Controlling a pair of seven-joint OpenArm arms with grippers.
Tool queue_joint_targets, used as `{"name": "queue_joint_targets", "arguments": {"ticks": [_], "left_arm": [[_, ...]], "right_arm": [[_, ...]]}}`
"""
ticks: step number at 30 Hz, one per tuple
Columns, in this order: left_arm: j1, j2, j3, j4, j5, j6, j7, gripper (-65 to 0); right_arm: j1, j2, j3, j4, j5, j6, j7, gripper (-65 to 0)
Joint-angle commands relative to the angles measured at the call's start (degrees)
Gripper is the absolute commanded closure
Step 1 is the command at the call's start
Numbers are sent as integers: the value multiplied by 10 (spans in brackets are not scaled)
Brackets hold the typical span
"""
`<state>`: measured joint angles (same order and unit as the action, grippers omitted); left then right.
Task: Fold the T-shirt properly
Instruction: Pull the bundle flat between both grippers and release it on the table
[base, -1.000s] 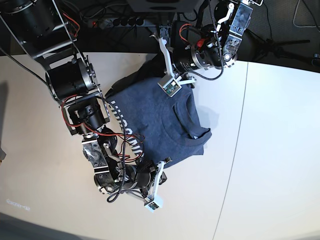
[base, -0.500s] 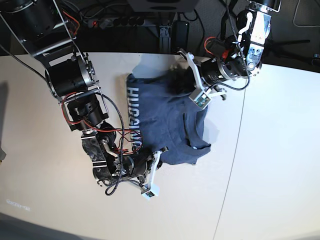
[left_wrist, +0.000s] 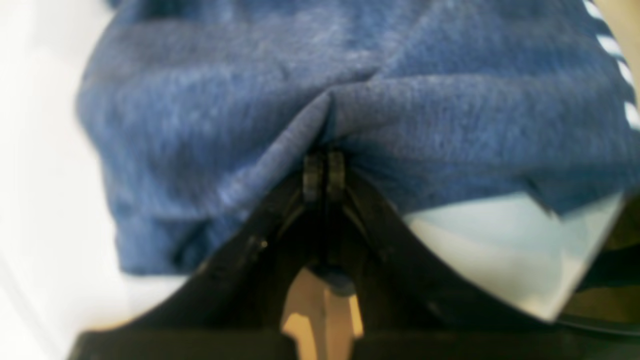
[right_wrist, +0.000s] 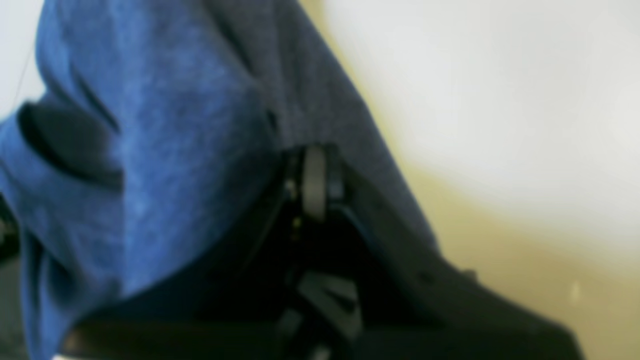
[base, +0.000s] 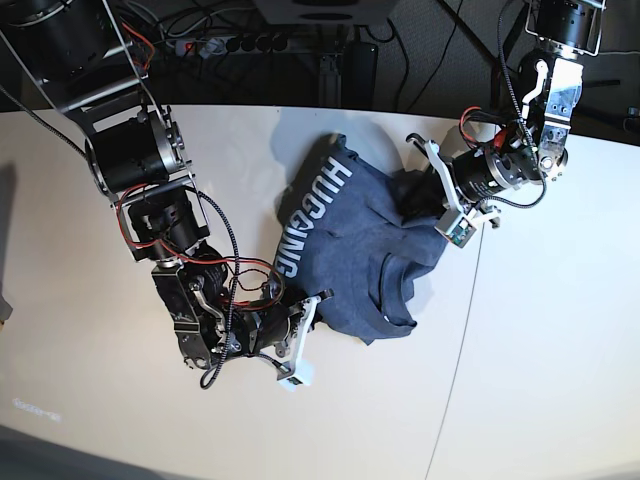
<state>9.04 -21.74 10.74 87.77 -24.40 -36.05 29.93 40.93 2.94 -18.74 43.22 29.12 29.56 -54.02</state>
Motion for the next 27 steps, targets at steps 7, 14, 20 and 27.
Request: {"name": "queue_joint_targets", "arguments": {"ticks": [7, 14, 20, 27], "left_arm": [[-37, -51, -6, -6, 16, 9, 15, 0], [-90, -70, -7, -54, 11, 9, 10, 0], [-144, -70, -7, -133, 4, 9, 3, 0], [-178, -76, -7, -155, 4, 9, -1, 0]], "right_arm": [[20, 33, 2, 9, 18, 35, -6, 0], [8, 53, 2, 12, 83, 35, -32, 0], [-57, 58, 3, 61, 88, 35, -30, 0], [-150, 58, 3, 170, 88, 35, -31, 0]]}}
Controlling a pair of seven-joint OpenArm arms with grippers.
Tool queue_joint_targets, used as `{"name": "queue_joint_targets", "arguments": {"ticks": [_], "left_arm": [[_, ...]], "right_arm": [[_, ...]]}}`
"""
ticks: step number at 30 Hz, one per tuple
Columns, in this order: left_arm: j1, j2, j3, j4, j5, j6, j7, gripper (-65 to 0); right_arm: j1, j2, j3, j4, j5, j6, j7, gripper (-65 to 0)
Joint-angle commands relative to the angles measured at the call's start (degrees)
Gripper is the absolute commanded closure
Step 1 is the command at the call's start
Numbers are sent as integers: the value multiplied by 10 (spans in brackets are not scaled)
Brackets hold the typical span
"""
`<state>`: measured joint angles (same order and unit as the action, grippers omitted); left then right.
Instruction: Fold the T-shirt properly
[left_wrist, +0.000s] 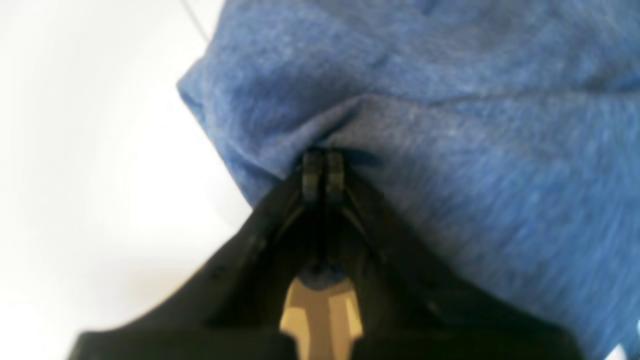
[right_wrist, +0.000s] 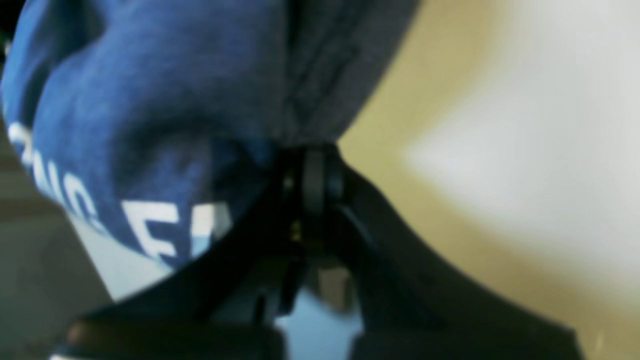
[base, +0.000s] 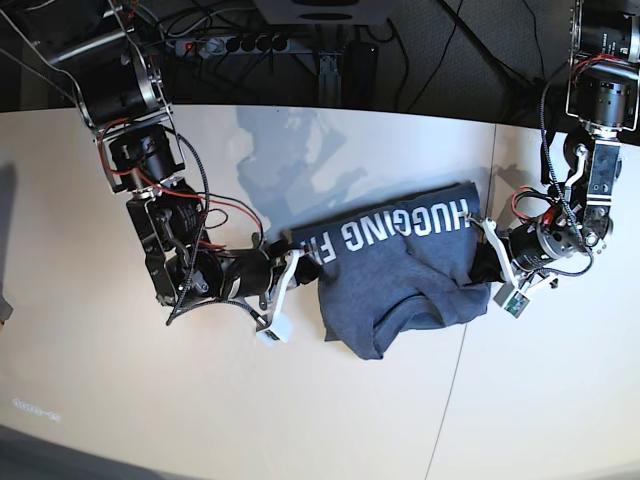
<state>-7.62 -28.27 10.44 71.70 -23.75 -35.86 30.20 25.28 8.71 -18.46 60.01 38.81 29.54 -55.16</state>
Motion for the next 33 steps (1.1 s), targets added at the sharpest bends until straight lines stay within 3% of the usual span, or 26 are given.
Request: {"name": "queue_joint_targets", "arguments": {"ticks": [1, 11, 19, 27, 33], "left_arm": [[-13, -14, -4, 6, -2, 7, -5, 0], [-19, -55, -4, 6, -13, 7, -17, 0], [-19, -83, -5, 8, -95, 7, -4, 0], [-19, -84, -64, 8, -155, 5, 41, 0], [-8, -84, -76, 8, -169, 0, 57, 0]], "right_arm": [[-5, 0, 0, 18, -9, 35, -19, 0], [-76, 0, 0, 120, -9, 35, -21, 0], [-75, 0, 22, 134, -19, 35, -14, 0], [-75, 0, 91, 134, -20, 35, -8, 0], [-75, 0, 90, 134, -72, 35, 28, 0]]}}
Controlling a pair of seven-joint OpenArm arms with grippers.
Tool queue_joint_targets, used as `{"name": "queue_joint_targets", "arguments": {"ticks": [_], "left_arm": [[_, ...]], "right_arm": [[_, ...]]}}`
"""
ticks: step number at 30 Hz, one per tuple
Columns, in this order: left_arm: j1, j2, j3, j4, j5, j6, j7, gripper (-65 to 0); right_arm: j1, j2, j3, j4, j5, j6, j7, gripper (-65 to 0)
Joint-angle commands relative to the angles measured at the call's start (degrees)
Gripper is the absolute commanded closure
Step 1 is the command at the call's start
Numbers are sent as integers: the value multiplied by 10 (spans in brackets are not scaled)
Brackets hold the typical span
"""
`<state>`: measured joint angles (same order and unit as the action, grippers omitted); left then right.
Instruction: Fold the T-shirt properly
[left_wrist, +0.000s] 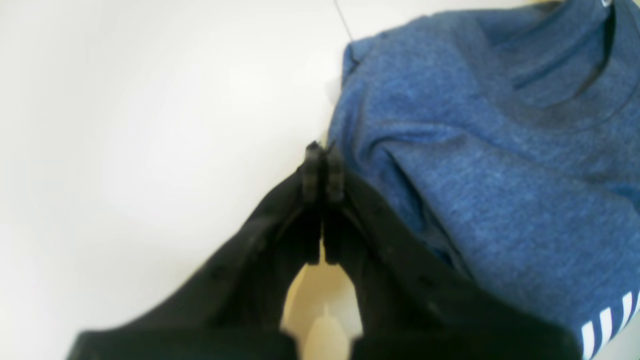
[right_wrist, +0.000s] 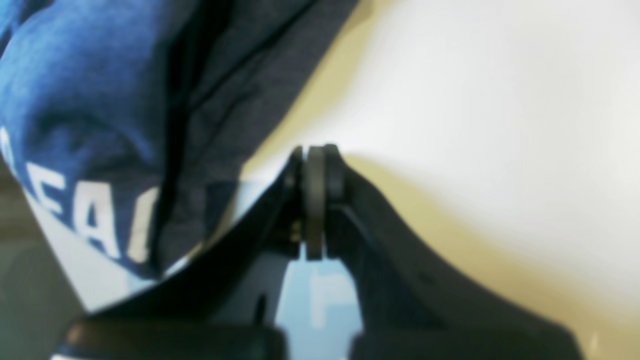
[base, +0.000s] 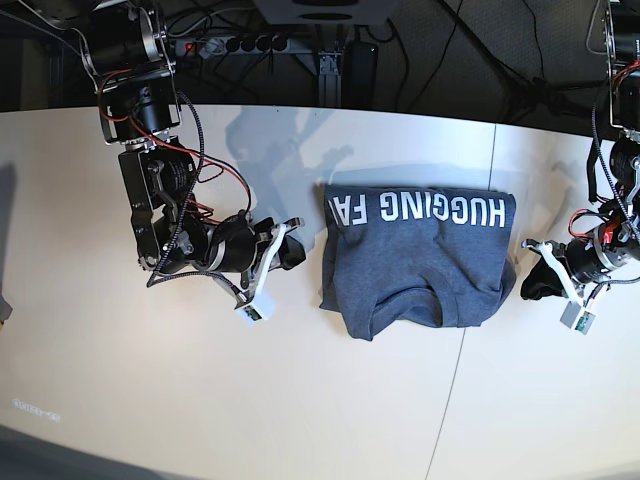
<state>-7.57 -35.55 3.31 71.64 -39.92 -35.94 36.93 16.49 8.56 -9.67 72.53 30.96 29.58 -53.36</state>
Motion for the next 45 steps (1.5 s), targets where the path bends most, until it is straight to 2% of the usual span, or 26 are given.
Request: {"name": "queue_joint_targets", "arguments": {"ticks": [1, 7, 13, 19, 22, 28, 34, 39, 45], "left_arm": [[-2, -11, -5, 8, -7, 1, -12, 0], [42, -11, -5, 5, 29, 1, -51, 0], [49, -11, -15, 5, 33, 2, -53, 0], [61, -12, -98, 8, -9, -3, -3, 0], [98, -11, -144, 31, -30, -38, 16, 0], [208, -11, -203, 118, -44, -38, 19, 0], [327, -8, -267, 194, -55, -37, 19, 0], [417, 24, -319, 242, -55, -38, 23, 0], [504, 68, -325, 266, -26, -38, 23, 0]], "right_arm": [[12, 1, 2, 9, 1, 35, 13, 0], [12, -1, 2, -9, -22, 34, 27, 0], [11, -15, 2, -32, -29, 34, 28, 0], [5, -16, 6, -18, -20, 34, 15, 0], [-21, -8, 25, 21, -20, 34, 8, 0], [-98, 33, 82, 118, -9, 34, 8, 0], [-216, 75, 162, 202, 16, 34, 6, 0], [-336, 96, 253, 285, 30, 34, 6, 0], [-477, 97, 370, 339, 67, 34, 3, 0]]}}
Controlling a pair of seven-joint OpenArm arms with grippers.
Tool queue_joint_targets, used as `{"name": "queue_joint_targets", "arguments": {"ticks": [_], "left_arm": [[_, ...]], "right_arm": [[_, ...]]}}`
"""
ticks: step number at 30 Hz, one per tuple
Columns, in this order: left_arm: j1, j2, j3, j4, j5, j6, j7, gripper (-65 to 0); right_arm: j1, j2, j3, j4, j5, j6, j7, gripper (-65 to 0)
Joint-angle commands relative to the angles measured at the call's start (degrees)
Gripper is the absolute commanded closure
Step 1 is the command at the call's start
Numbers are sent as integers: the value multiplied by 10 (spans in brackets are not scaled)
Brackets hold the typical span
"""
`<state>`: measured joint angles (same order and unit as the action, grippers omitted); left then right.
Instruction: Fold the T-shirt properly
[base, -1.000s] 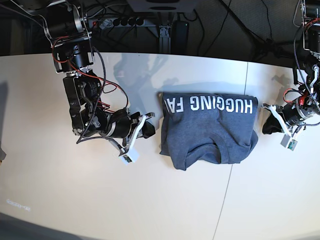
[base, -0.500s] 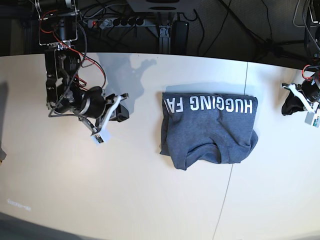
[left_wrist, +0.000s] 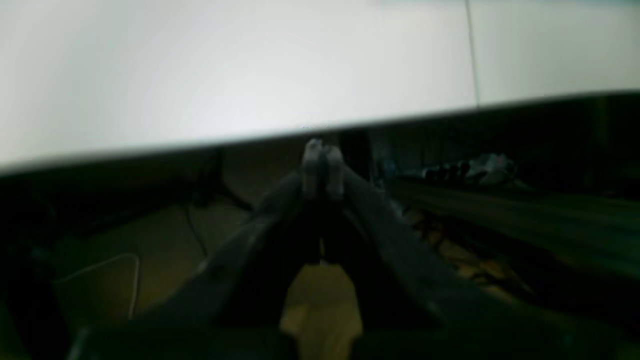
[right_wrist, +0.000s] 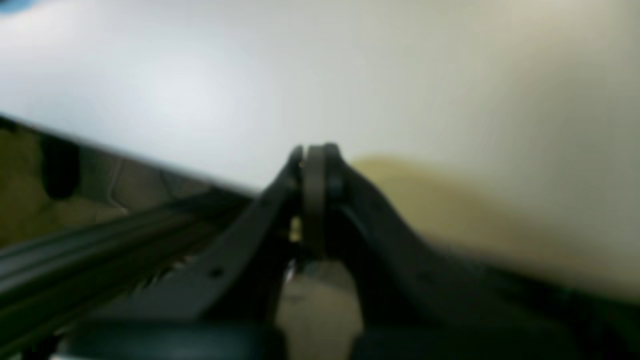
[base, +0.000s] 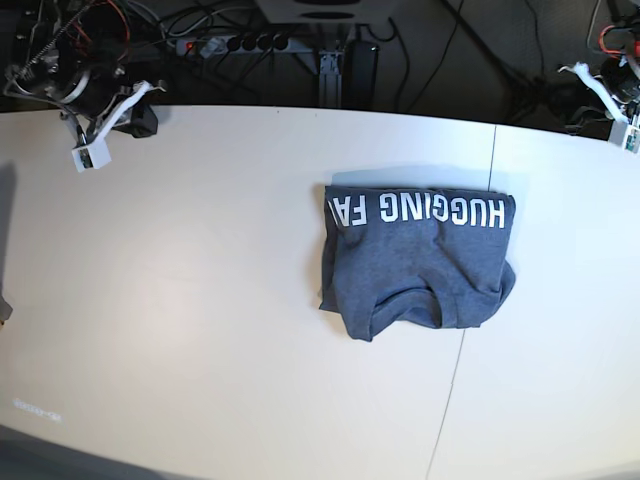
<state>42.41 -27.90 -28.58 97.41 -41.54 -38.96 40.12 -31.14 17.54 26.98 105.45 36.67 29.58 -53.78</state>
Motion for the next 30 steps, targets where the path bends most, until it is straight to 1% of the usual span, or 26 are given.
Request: {"name": "queue_joint_targets", "arguments": {"ticks": [1, 4, 8, 10, 12, 13, 16, 18, 21, 24, 27, 30], "left_arm": [[14, 1, -6, 9, 6, -7, -11, 0], [45, 27, -6, 8, 42, -7, -34, 0], [85, 64, -6, 5, 89, -7, -77, 0], [96, 81, -5, -9, 116, -7, -96, 0], [95, 90, 9, -39, 143, -2, -111, 0], [92, 90, 24, -59, 157, 13, -119, 0], [73, 88, 92, -134, 237, 93, -147, 0], [48, 88, 145, -193, 283, 144, -170, 0], [-7, 89, 225, -286, 316, 201, -202, 0], [-80, 92, 301, -389, 322, 236, -203, 0], [-165, 109, 361, -512, 322, 249, -205, 0], [-256, 140, 401, -650, 325, 251, -202, 0]], "right_arm": [[-21, 7, 17, 9, 9, 34, 6, 0], [-86, 7, 48, 8, 9, 34, 6, 0], [-162, 6, 57, -8, 9, 34, 19, 0], [-182, 3, 57, -35, 9, 33, 35, 0], [-181, -1, 57, -78, 8, 32, 43, 0], [-176, -2, 57, -105, 8, 32, 48, 0], [-147, -2, 56, -199, -1, 31, 59, 0], [-115, -2, 56, -273, -22, 27, 61, 0], [-57, -2, 54, -396, -51, 27, 74, 0], [6, -2, 43, -519, -85, 25, 90, 0], [73, -2, 9, -625, -123, 21, 117, 0], [140, -4, -47, -703, -137, 19, 124, 0]]}}
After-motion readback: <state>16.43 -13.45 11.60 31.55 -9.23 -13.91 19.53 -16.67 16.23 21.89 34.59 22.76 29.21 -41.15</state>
